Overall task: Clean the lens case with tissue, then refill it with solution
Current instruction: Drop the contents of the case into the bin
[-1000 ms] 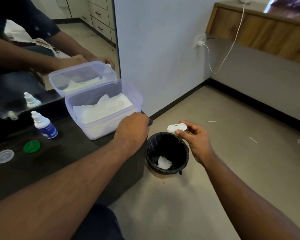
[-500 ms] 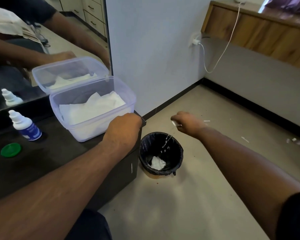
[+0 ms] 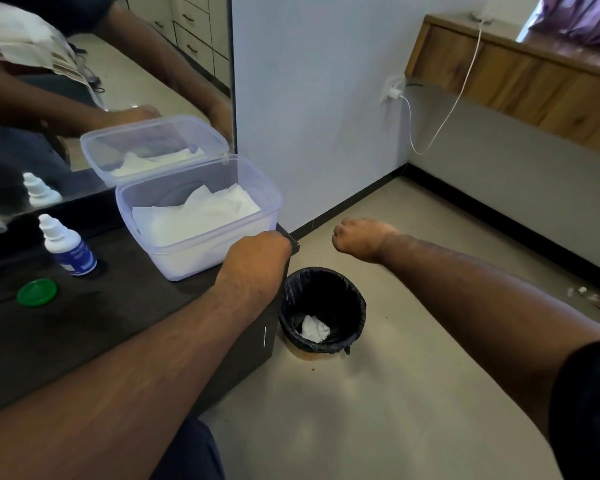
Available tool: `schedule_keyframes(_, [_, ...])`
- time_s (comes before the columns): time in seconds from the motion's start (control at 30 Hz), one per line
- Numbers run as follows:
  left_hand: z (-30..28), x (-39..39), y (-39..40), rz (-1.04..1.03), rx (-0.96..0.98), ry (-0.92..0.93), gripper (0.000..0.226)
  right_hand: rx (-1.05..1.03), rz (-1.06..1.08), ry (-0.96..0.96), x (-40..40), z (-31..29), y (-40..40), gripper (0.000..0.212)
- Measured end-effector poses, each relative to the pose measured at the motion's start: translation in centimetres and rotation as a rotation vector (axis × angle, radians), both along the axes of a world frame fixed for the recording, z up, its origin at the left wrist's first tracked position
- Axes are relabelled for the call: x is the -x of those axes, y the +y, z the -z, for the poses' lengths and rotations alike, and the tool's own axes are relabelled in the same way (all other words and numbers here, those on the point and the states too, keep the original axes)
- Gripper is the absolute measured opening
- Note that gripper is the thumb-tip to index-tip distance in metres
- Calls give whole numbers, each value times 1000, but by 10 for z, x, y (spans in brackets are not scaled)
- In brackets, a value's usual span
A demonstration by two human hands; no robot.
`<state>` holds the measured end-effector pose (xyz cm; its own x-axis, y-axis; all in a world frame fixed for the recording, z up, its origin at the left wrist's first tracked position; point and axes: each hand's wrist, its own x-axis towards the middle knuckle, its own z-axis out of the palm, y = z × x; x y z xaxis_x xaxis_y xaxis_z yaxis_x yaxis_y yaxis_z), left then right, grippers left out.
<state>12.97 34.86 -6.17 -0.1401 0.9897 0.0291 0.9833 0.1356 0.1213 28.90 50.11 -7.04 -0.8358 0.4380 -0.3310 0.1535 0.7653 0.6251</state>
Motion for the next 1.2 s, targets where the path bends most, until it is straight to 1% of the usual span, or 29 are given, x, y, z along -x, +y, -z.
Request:
schedule_keyframes(0.17, [7, 4, 2, 11, -16, -9, 22, 2, 2, -9, -2, -4, -2, 23])
schedule_keyframes(0.23, [7, 3, 3, 8, -4, -12, 21, 14, 17, 16, -2, -10, -2, 22])
schedule_keyframes(0.37, [9, 3, 4, 16, -4, -3, 20, 30, 156, 252, -7, -20, 4, 24])
schedule_keyframes(0.4, [10, 4, 3, 19, -10, -2, 19, 61, 200, 263, -7, -16, 2, 23])
schedule_keyframes(0.5, [7, 5, -1, 36, -53, -22, 20, 238, 312, 219, -9, 5, -11, 17])
schedule_keyframes(0.53, [5, 6, -3, 54, -56, -47, 23, 280, 339, 280, -10, 10, -14, 18])
schedule_keyframes(0.57, [2, 7, -7, 79, -57, -80, 27, 325, 361, 403, -11, 12, -18, 21])
schedule_keyframes(0.63, [-7, 8, -20, 116, -60, -173, 33, 439, 391, 715, -14, 7, -31, 31])
schedule_keyframes(0.7, [-16, 9, -40, 102, -111, -305, 30, 630, 447, 991, -16, 0, -53, 38])
schedule_keyframes(0.73, [-20, 12, -52, 78, -155, -383, 28, 740, 472, 1095, -16, -6, -68, 39])
schedule_keyframes(0.8, [-25, 18, -75, 11, -226, -555, 24, 942, 497, 1219, -12, -15, -97, 38])
schedule_keyframes(0.87, [-30, 28, -98, -59, -250, -683, 20, 1136, 490, 1286, -4, -22, -127, 37])
schedule_keyframes(0.93, [-35, 40, -120, -132, -278, -762, 15, 1319, 457, 1343, 10, -28, -157, 36])
schedule_keyframes(1.0, [-39, 55, -138, -198, -310, -843, 10, 1456, 424, 1353, 30, -31, -183, 36])
schedule_keyframes(1.2, [-46, 102, -180, -272, -275, -1021, 8, 1618, 297, 1265, 94, -40, -222, 36])
